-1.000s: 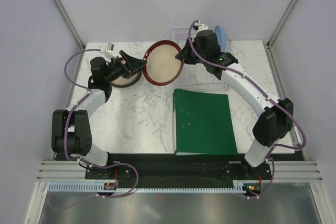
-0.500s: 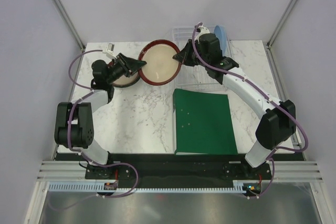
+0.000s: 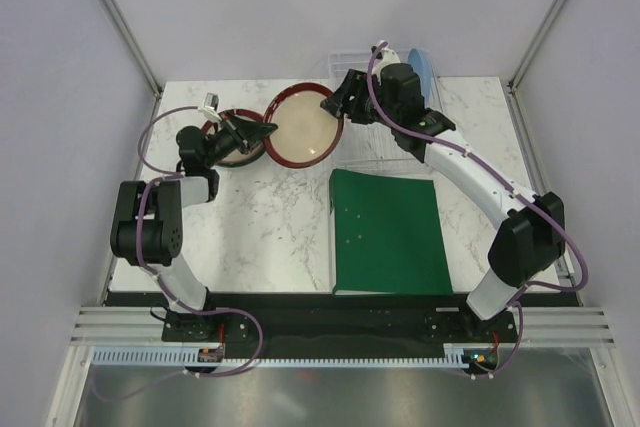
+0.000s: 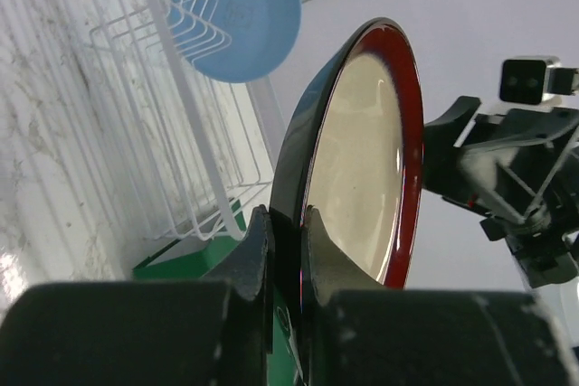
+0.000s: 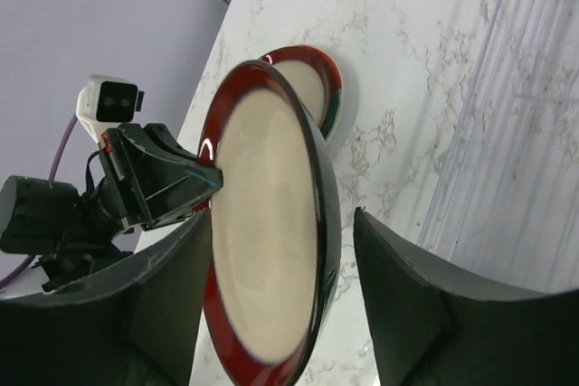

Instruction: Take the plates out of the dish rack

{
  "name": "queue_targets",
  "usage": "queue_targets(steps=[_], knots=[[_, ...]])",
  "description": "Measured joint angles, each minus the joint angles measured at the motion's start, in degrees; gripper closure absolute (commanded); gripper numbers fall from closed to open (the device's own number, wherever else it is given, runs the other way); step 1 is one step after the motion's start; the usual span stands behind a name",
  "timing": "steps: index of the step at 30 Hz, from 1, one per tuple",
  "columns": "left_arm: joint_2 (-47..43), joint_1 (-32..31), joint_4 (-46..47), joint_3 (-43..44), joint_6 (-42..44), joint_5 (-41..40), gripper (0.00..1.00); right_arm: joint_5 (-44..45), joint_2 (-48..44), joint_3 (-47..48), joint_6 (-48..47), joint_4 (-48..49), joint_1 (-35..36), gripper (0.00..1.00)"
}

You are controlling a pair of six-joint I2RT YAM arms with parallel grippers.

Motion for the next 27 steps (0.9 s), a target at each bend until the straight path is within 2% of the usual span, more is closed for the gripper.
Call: queue_targets(steps=[3, 7, 11, 16, 22, 27], knots=[[-0.3, 1.4, -3.6, -0.4, 2.0, 1.1, 0.98, 2.0, -0.9, 1.5, -2.1, -0.7, 0.2, 0.27], [-3.1, 4.3, -12.8, -0.4, 7.0, 0.4, 0.98, 7.5, -2.4, 4.9, -6.1, -3.5, -0.2, 0.25], [-8.9, 7.2, -26.4, 1.2, 15.3, -2.2, 0.98, 17.0, -2.8, 8.7, -12.1, -7.6, -0.5, 0.24], [-13.3, 9.7, -43.7, 8.4, 28.3, -8.3, 0.98, 27.7, -2.8, 11.8, -19.3, -11.8, -2.0, 0.24], [-12.8, 13.0, -54.0, 12.3, 36.8, -14.3, 0.98, 33.1, -2.8, 12.1, -23.3, -14.0, -5.8, 0.24], [-7.3, 14.7, -58.7, 14.1, 40.6, -18.5, 0.98, 34.6, -2.5, 12.1, -25.7, -14.7, -7.9, 0.26]])
